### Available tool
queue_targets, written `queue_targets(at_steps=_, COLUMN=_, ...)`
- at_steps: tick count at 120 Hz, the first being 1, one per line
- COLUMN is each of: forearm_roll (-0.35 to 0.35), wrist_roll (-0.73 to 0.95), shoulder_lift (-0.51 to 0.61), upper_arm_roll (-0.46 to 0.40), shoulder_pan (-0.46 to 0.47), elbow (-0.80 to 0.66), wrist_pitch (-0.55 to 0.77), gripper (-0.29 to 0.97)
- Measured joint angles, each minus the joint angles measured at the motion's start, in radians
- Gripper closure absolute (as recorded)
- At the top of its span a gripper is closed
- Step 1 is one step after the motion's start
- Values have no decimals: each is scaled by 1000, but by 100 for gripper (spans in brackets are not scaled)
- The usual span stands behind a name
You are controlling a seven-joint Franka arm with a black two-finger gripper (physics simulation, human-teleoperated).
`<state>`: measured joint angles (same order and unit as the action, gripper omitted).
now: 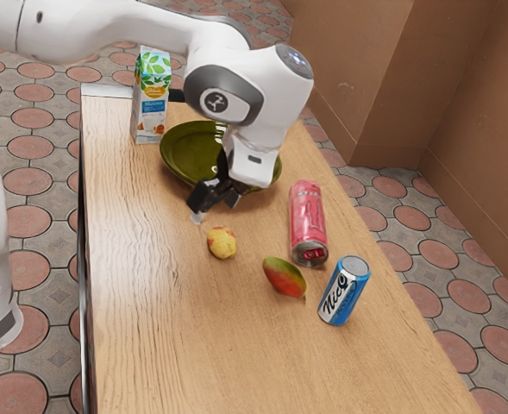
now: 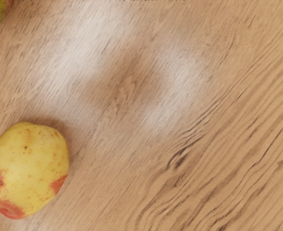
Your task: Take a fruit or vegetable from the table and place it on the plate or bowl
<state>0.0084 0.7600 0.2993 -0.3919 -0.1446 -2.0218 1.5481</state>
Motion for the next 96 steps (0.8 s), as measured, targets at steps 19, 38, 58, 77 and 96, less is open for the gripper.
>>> queue_targets(at_steps=19, forearm_roll=-53, wrist_roll=80, shoulder_lift=83, upper_arm_roll=4, shoulder_pan=26, elbow=-92, wrist_pitch=35, gripper=0)
queue_targets(at_steps=38, forearm_roll=-71, wrist_roll=136, shoulder_lift=120, upper_arm_roll=22, shoulder_pan=32, elbow=-158, wrist_pitch=54, gripper=0)
queue_targets(at_steps=58, forearm_roll=-68, wrist_roll=189, shoulder_lift=53, upper_arm_roll=24, shoulder_pan=-34, elbow=-178, wrist_pitch=122, gripper=0)
queue_targets(at_steps=77, forearm_roll=-66, wrist_roll=231, shoulder_lift=19, upper_arm_roll=22, shoulder_pan=-41, elbow=-181, wrist_pitch=184, gripper=0)
queue_targets(at_steps=96, forearm_roll=-65, wrist_roll=278, shoulder_lift=8, upper_arm_roll=22, shoulder_pan=-48, elbow=-188, wrist_pitch=226, gripper=0)
